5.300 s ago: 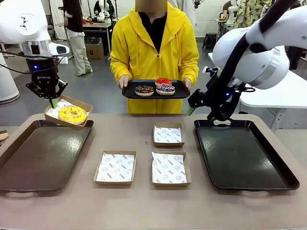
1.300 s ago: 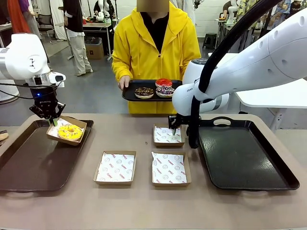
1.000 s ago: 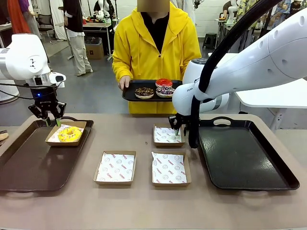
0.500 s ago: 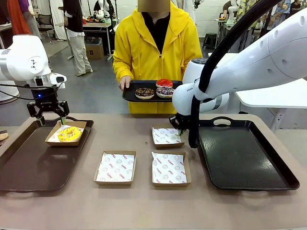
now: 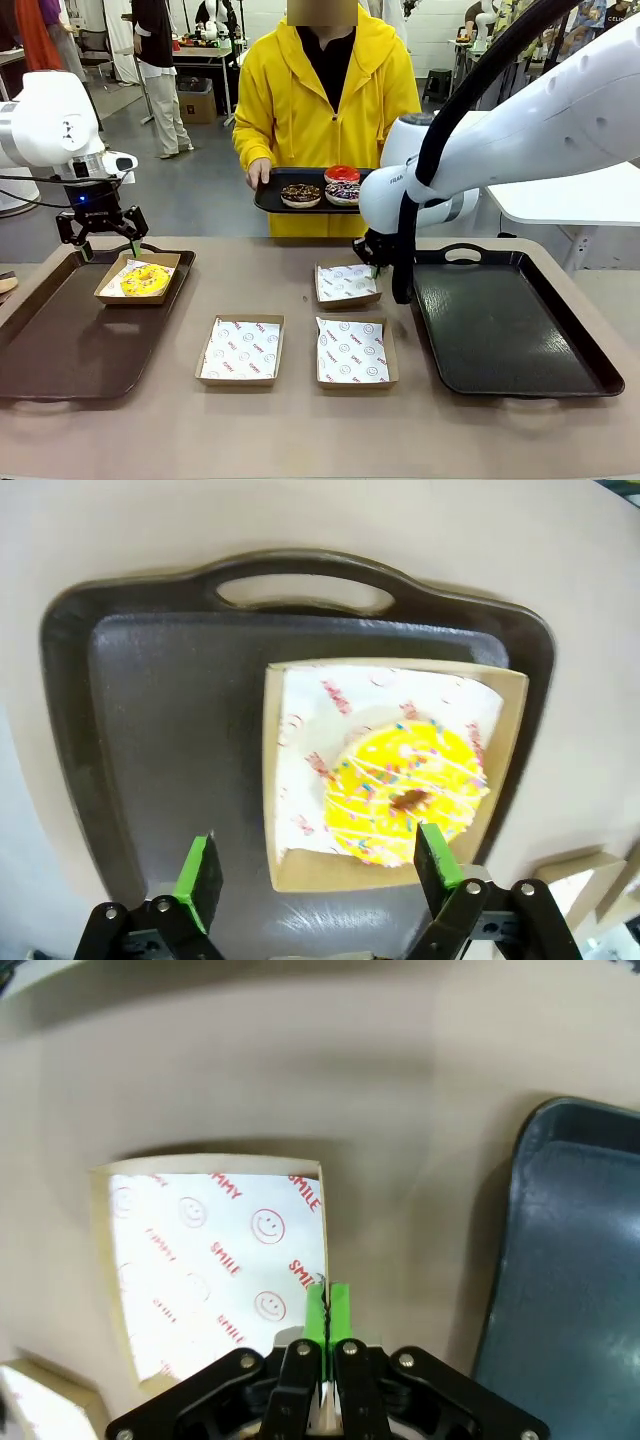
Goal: Individually package the donuts and arrange them on the tray.
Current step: Place the picked Paper togo box on the Handle tray while simultaneously picking up another Paper togo box from the table with the other hand.
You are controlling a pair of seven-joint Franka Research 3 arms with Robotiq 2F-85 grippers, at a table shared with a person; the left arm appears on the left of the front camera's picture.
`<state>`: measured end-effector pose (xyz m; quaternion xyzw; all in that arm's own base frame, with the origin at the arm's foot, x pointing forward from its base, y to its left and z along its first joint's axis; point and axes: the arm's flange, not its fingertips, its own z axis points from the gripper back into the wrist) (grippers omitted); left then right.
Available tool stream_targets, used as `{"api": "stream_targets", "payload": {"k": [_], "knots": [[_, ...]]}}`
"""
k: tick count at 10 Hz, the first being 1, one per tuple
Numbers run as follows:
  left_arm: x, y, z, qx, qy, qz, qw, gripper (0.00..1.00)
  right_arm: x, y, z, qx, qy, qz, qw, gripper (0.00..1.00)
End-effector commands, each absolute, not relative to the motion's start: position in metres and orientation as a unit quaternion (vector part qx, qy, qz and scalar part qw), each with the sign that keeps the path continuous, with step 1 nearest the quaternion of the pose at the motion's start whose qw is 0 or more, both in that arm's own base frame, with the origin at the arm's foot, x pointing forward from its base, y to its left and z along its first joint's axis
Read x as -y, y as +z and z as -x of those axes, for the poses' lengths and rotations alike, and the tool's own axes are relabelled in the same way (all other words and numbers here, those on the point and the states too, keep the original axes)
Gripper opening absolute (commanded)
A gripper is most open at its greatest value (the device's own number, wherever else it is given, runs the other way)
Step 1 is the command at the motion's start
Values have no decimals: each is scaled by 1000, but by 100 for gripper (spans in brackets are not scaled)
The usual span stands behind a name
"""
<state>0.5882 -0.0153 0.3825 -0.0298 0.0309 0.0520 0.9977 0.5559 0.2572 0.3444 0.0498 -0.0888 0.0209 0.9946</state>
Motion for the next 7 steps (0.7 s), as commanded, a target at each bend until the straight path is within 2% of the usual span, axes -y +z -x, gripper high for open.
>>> {"api": "stream_targets", "payload": {"k": [1, 3, 7], "knots": [[4, 411, -569, -43, 49, 128, 990, 100, -258, 395, -535, 92, 9, -49, 995, 0], [-19, 447, -535, -43, 27, 254, 966, 100, -247, 455, -530, 114, -10, -51, 992, 0], [-76, 476, -476, -34, 17, 417, 908, 100, -245, 510, -550, 91, -37, -39, 994, 0]]}}
